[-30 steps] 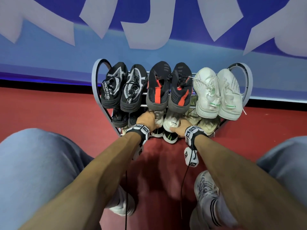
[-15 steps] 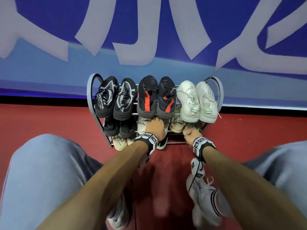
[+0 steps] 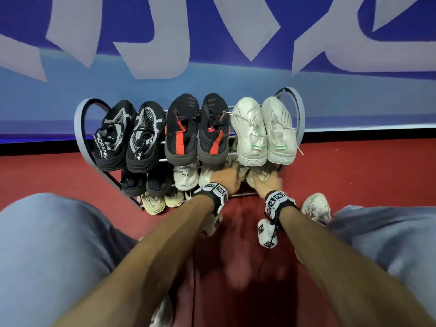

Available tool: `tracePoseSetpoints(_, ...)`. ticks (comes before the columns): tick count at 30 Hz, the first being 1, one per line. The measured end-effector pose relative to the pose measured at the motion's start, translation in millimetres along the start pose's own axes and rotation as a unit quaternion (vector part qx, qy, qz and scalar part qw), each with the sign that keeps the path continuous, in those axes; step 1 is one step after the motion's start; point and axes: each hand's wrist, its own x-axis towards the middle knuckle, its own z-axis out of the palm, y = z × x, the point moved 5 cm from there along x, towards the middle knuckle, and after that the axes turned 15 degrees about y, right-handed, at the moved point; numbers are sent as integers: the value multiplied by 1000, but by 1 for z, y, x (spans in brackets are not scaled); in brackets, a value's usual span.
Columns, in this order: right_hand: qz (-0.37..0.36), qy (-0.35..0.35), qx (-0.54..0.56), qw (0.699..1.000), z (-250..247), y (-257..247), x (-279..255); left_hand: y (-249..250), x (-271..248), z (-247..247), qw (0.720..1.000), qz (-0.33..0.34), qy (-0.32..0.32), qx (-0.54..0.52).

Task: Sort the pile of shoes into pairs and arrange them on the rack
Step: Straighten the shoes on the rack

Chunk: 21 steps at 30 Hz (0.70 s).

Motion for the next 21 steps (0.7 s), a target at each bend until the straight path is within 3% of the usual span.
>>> tracePoseSetpoints(6, 23, 17, 75, 997, 18, 12, 3, 5, 22, 18, 999, -26, 18, -31)
tracePoseSetpoints(11, 112, 17, 115, 987, 12, 18, 4, 8, 23, 15, 998, -51, 8, -30)
tracePoseSetpoints(17, 58, 55, 158, 984, -12, 13, 16, 19, 11, 22, 997, -46, 24, -49)
tracePoseSetpoints(21, 57, 29, 105, 992, -16, 11, 27, 18, 10, 19, 994, -57, 35, -86)
